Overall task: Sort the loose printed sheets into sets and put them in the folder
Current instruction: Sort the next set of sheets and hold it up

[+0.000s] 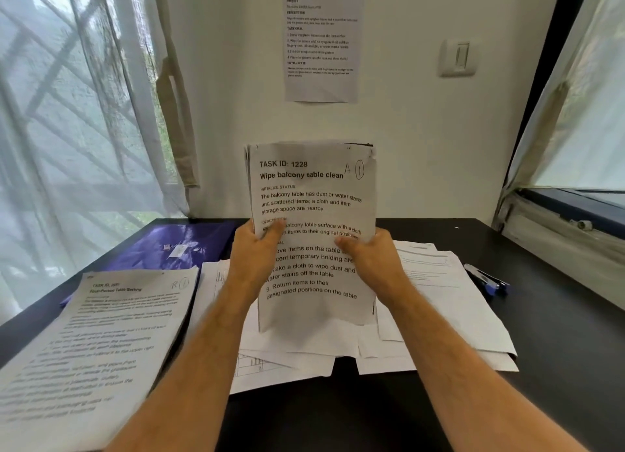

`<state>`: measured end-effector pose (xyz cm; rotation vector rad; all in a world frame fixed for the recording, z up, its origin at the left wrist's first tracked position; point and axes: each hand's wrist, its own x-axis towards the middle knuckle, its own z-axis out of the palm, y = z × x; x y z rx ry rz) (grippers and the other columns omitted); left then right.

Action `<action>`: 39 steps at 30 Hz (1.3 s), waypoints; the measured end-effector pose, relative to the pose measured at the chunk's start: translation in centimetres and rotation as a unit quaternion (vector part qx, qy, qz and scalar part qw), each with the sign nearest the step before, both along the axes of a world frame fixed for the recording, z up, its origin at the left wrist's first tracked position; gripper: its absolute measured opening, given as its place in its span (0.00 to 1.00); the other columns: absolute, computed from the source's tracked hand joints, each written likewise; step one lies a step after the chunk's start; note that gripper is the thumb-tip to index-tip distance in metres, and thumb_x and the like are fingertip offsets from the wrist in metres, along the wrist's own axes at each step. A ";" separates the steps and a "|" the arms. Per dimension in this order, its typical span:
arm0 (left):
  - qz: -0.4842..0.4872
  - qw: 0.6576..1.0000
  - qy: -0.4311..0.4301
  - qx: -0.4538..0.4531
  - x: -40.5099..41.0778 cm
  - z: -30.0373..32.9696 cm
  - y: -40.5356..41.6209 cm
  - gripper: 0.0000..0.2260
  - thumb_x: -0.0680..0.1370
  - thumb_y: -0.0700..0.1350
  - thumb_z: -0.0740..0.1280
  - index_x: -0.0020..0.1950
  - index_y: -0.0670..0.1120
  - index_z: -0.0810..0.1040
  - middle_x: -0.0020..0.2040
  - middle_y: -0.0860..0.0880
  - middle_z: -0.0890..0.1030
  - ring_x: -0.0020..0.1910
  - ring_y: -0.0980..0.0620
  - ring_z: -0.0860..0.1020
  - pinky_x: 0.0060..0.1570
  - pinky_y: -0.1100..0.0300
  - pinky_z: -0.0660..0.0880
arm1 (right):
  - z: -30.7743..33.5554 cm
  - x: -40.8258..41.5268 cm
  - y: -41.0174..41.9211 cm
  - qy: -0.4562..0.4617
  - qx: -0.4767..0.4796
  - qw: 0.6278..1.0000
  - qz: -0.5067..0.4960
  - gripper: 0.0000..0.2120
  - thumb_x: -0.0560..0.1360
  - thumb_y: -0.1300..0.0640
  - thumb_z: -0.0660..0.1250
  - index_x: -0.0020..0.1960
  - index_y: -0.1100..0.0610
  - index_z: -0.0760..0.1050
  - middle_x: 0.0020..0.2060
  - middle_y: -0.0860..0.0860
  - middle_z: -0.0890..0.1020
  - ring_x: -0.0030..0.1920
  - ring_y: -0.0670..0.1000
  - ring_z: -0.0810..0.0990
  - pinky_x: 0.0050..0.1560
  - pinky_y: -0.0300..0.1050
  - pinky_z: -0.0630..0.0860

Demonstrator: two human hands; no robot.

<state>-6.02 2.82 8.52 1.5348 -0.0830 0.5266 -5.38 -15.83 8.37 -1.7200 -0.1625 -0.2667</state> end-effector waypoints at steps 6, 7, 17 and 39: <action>-0.109 0.989 0.086 -0.041 0.7 2.1 -0.9 0.07 0.80 0.41 0.68 0.58 0.48 0.80 0.48 0.49 0.87 0.45 0.47 0.86 0.45 0.46 0.83 | 2.8 -0.8 -2.9 0.019 -0.063 0.997 -0.043 0.05 0.76 0.60 0.71 0.51 0.56 0.79 0.41 0.53 0.86 0.38 0.51 0.86 0.37 0.44 0.83; -0.145 0.980 0.123 -0.052 0.8 2.2 -1.4 0.10 0.80 0.40 0.68 0.61 0.45 0.79 0.50 0.46 0.87 0.47 0.43 0.86 0.49 0.42 0.82 | 3.1 -1.1 -4.1 0.040 -0.070 0.996 -0.043 0.04 0.76 0.61 0.71 0.51 0.57 0.79 0.41 0.53 0.86 0.37 0.51 0.86 0.35 0.43 0.82; -0.234 0.940 0.238 -0.066 2.4 -4.3 -11.7 0.13 0.77 0.35 0.70 0.61 0.44 0.78 0.53 0.42 0.86 0.48 0.42 0.86 0.51 0.40 0.82 | -1.1 -3.4 -16.0 0.316 -0.121 0.939 -0.062 0.16 0.72 0.64 0.74 0.59 0.58 0.77 0.44 0.58 0.87 0.44 0.62 0.87 0.54 0.64 0.80; -0.123 0.972 0.032 0.198 2.1 -8.4 -15.7 0.20 0.81 0.61 0.59 0.46 0.49 0.84 0.40 0.55 0.82 0.36 0.62 0.77 0.33 0.74 0.70 | -7.7 2.8 -14.5 -0.041 -0.203 0.975 -0.077 0.06 0.71 0.60 0.75 0.42 0.48 0.83 0.40 0.45 0.85 0.41 0.46 0.84 0.40 0.46 0.82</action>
